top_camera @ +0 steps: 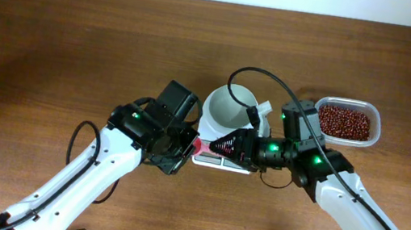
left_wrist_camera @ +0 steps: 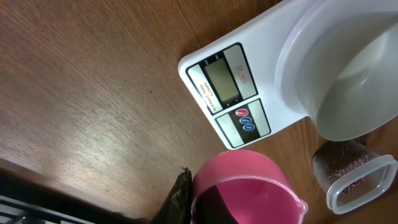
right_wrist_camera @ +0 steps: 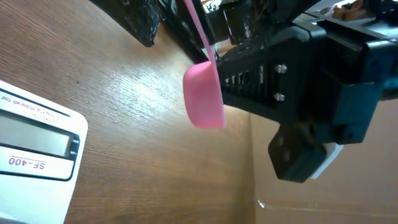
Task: Scoop and weigh 50g on scale
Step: 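Grasp the pink scoop handle with the right gripper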
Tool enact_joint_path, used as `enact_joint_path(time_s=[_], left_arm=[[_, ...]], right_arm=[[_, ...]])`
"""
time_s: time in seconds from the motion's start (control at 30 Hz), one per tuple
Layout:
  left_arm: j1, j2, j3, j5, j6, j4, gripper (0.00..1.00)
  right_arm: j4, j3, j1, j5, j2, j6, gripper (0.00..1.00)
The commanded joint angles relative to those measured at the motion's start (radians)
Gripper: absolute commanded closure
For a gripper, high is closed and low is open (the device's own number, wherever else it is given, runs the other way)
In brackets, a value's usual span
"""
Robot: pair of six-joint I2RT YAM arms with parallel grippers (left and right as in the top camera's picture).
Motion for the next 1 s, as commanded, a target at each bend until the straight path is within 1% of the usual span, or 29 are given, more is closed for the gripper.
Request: enact_joint_path(time_s=[0.0, 0.03, 0.2, 0.27, 0.43, 0.57, 0.63, 0.73, 0.97], left_arm=[[-0.003, -0.013, 0.011, 0.008, -0.01, -0.005, 1.0], [-0.003, -0.013, 0.011, 0.008, -0.01, -0.005, 1.0], [-0.003, -0.013, 0.011, 0.008, -0.01, -0.004, 1.0], [-0.003, -0.013, 0.011, 0.008, -0.01, -0.004, 1.0], [-0.003, -0.013, 0.011, 0.009, -0.011, -0.003, 1.0], [-0.003, -0.013, 0.011, 0.066, -0.082, -0.003, 1.0], [-0.003, -0.013, 0.011, 0.09, -0.082, -0.003, 1.0], [-0.003, -0.013, 0.011, 0.095, -0.134, -0.018, 1.0], [0.024, -0.013, 0.011, 0.09, -0.138, -0.063, 1.0]], right_arm=[[0.007, 0.001, 0.006, 0.011, 0.005, 0.016, 0.55], [0.007, 0.001, 0.006, 0.011, 0.005, 0.016, 0.56], [0.015, 0.001, 0.006, 0.01, 0.005, 0.021, 0.66], [0.015, 0.001, 0.006, 0.003, 0.005, 0.043, 0.67], [0.011, 0.001, 0.006, -0.012, 0.005, 0.043, 0.67], [0.011, 0.001, 0.006, -0.023, 0.005, 0.061, 0.68], [0.011, 0.001, 0.006, -0.026, 0.005, 0.061, 0.68], [0.011, 0.001, 0.006, -0.045, 0.005, 0.068, 0.72], [0.01, 0.001, 0.005, -0.083, 0.005, 0.087, 0.74]])
